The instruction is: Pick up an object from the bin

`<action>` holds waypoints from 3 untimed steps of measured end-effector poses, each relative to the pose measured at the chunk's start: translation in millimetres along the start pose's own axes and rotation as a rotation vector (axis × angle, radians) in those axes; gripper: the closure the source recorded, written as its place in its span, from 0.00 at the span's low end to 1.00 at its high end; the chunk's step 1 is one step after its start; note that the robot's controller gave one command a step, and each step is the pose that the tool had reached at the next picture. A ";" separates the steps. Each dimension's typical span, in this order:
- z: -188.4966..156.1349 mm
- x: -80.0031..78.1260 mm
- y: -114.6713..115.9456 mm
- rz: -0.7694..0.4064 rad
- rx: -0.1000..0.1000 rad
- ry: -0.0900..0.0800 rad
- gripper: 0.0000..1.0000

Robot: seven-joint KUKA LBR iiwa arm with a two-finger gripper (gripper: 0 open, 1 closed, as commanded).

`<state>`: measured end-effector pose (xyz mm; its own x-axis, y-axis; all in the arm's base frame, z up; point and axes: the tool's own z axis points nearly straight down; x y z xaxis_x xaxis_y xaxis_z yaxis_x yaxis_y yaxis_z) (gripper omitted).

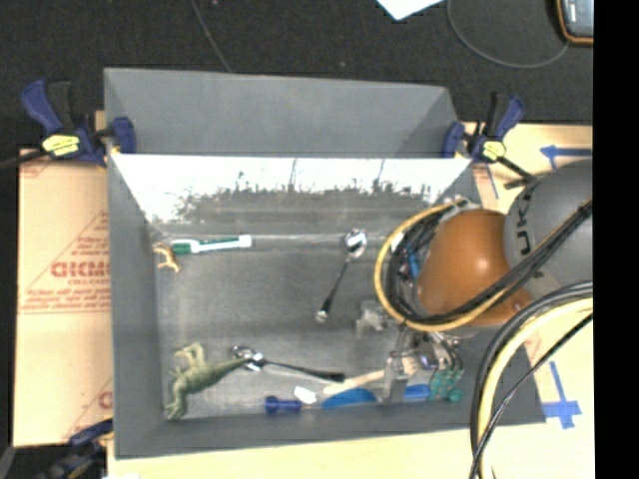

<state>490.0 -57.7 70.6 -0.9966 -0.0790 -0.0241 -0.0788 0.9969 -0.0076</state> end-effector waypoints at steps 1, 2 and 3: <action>-0.5 10.6 -7.5 0.131 -0.004 0.017 1.00; -0.5 10.6 -7.5 0.131 -0.004 0.017 1.00; -20.0 12.1 -7.4 0.130 -0.004 0.022 1.00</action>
Offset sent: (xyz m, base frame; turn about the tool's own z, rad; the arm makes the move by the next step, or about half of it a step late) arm 0.0000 0.0000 0.0000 0.0000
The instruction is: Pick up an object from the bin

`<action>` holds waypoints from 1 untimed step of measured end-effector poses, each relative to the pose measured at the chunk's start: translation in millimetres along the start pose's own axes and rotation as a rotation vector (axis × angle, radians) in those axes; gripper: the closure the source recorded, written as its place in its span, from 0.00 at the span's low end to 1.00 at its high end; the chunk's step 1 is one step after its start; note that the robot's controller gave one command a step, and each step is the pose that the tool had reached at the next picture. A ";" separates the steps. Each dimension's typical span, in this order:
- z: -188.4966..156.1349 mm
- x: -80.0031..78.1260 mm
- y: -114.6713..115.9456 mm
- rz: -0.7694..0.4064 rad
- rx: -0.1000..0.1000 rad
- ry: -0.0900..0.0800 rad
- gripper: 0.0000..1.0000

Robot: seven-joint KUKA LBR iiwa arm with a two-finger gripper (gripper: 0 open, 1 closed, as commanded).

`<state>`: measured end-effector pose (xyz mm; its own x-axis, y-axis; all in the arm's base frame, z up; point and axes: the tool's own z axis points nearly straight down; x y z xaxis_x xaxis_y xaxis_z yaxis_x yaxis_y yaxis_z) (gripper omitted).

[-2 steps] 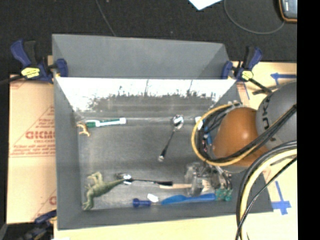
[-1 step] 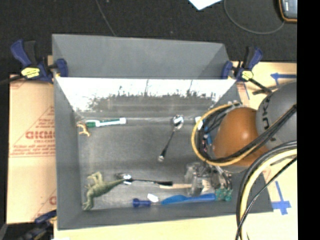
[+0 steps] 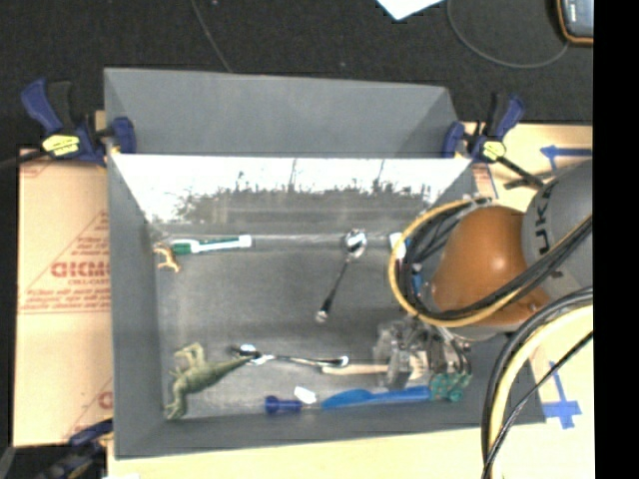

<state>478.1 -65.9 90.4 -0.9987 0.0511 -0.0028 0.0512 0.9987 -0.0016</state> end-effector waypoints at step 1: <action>-28.4 -1.3 -0.3 0.000 0.001 -0.005 1.00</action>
Offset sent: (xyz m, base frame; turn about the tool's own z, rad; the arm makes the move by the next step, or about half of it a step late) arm 0.0010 -0.0001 0.0871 -0.0003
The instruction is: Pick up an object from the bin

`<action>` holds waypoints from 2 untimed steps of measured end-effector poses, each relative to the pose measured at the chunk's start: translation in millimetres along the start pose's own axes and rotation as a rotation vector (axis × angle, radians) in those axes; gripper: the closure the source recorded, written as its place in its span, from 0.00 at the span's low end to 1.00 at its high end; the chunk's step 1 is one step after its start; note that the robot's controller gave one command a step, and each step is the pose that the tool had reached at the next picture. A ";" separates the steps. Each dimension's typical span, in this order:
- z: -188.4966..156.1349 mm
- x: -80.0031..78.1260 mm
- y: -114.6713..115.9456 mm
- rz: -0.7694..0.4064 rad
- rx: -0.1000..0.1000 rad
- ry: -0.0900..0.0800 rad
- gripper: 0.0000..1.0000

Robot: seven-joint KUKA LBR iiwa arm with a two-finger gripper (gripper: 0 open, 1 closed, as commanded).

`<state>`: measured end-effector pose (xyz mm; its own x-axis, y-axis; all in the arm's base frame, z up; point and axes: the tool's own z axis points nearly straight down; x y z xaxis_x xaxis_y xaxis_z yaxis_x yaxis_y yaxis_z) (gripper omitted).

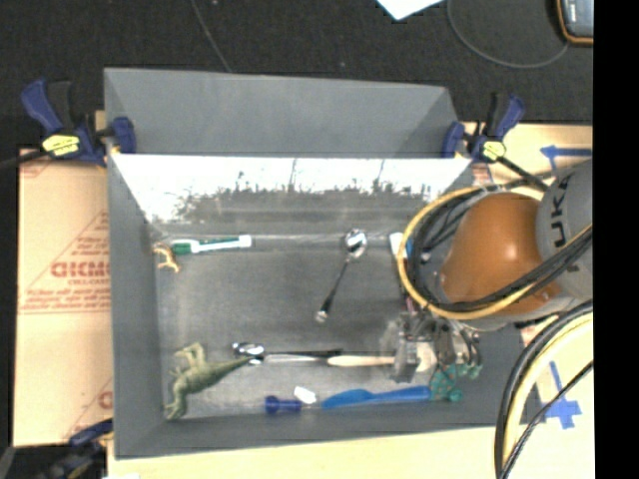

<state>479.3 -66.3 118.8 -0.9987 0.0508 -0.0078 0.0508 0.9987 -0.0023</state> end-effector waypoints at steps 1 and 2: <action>-31.8 0.4 -0.2 0.000 0.000 0.004 1.00; -55.9 -1.0 -0.7 -0.001 0.001 -0.001 1.00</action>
Offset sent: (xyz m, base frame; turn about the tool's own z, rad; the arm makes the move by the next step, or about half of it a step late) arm -0.0011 0.0000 0.0545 -0.0004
